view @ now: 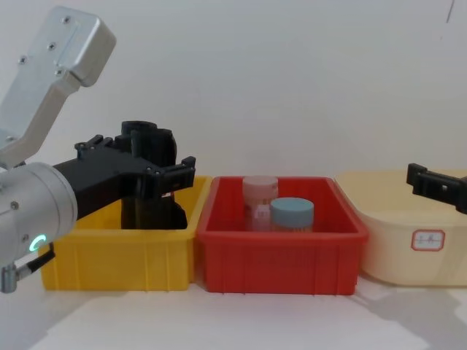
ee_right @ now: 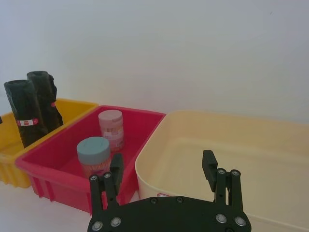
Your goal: Pick up the garbage bag with the one hand and transfer it to the other hand.
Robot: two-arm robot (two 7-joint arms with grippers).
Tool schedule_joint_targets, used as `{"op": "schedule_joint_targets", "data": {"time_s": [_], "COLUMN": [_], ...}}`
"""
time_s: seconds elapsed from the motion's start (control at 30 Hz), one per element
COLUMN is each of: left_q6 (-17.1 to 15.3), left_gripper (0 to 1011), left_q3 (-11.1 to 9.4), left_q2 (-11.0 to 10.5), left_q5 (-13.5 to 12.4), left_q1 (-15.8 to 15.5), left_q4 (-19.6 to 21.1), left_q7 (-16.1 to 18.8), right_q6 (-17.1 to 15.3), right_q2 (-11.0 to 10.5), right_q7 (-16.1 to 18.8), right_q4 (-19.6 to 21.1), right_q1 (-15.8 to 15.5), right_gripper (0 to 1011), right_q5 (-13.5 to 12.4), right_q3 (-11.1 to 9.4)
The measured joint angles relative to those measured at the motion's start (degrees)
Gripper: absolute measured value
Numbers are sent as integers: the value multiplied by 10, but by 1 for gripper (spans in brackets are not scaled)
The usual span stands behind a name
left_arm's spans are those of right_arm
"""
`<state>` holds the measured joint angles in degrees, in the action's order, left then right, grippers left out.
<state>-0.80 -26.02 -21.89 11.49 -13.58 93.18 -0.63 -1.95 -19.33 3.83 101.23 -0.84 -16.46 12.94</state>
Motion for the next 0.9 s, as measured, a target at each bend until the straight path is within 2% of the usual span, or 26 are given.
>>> {"op": "schedule_joint_targets", "data": {"time_s": [0.9], "left_q6": [3], "left_gripper": [1001], "left_q3": [1], "left_q2": [1], "left_q5": [0], "left_q1": [1], "left_q4": [-1], "left_q7": [-1], "right_q6": [0], "right_q2": [0], "right_q7": [0], "right_q4": [0], "right_q1": [0], "right_gripper": [1000], "right_q5": [0], "right_q3": [0]}}
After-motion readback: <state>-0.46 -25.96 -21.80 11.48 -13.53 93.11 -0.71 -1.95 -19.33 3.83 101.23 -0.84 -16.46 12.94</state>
